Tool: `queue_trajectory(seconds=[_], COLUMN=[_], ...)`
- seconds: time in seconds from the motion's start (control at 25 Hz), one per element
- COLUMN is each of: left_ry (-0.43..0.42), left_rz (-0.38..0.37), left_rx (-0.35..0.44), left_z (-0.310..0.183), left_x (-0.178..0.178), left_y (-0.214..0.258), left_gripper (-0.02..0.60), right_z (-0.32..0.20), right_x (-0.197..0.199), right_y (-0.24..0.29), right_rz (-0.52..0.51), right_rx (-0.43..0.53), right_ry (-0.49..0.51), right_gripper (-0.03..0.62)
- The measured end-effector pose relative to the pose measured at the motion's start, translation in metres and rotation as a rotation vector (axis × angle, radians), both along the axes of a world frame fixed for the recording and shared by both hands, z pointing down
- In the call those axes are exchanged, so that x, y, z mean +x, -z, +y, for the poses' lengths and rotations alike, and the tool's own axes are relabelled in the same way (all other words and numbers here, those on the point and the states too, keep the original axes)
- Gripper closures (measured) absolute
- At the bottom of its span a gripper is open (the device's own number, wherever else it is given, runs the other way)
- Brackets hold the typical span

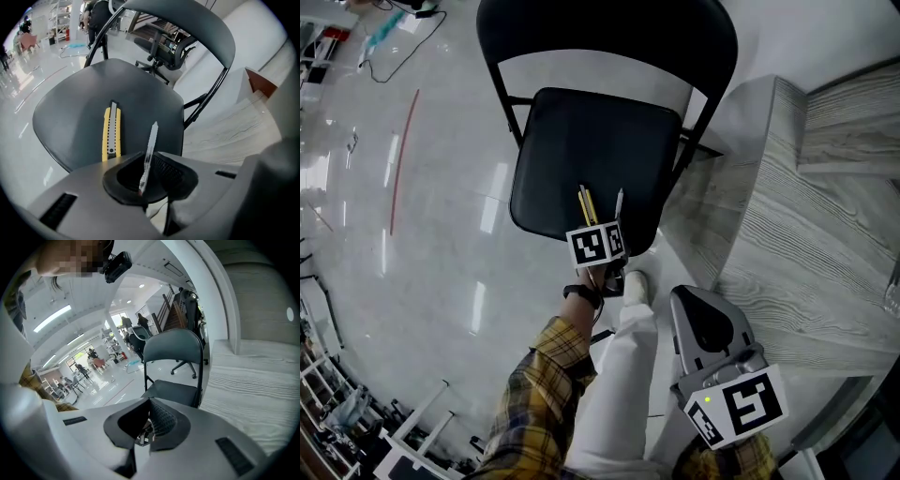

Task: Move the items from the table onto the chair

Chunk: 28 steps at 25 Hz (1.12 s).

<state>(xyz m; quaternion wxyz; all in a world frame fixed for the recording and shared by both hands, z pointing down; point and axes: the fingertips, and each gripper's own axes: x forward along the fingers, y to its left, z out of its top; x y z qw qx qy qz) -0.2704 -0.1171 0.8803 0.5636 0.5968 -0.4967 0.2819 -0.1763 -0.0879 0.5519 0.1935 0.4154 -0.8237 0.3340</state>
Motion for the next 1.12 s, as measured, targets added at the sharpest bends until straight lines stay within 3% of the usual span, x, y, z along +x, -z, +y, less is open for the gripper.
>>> queue_trajectory(seconds=[0.28, 0.48, 0.68, 0.8, 1.0, 1.12], left_ry=[0.042, 0.017, -0.006, -0.032, -0.119, -0.188], left_rz=[-0.003, -0.026, -0.028, -0.072, -0.139, -0.130], left_rx=[0.024, 0.084, 0.200, 0.287, 0.470, 0.577], left_z=[0.003, 0.005, -0.005, -0.004, 0.004, 0.018], left_x=[-0.006, 0.001, 0.024, 0.042, 0.093, 0.138], left_y=[0.012, 0.059, 0.140, 0.203, 0.322, 0.389], left_gripper=[0.494, 0.494, 0.495, 0.499, 0.544, 0.564], right_z=[0.001, 0.011, 0.019, 0.030, 0.052, 0.068], right_x=[0.009, 0.027, 0.062, 0.095, 0.171, 0.229], right_y=[0.006, 0.026, 0.063, 0.093, 0.140, 0.163], right_rz=[-0.006, -0.030, -0.054, -0.041, -0.034, -0.022], right_rx=[0.013, 0.016, 0.049, 0.076, 0.099, 0.124], right_ry=[-0.009, -0.031, -0.031, -0.009, -0.009, -0.064], right_gripper=[0.577, 0.577, 0.577, 0.577, 0.577, 0.577])
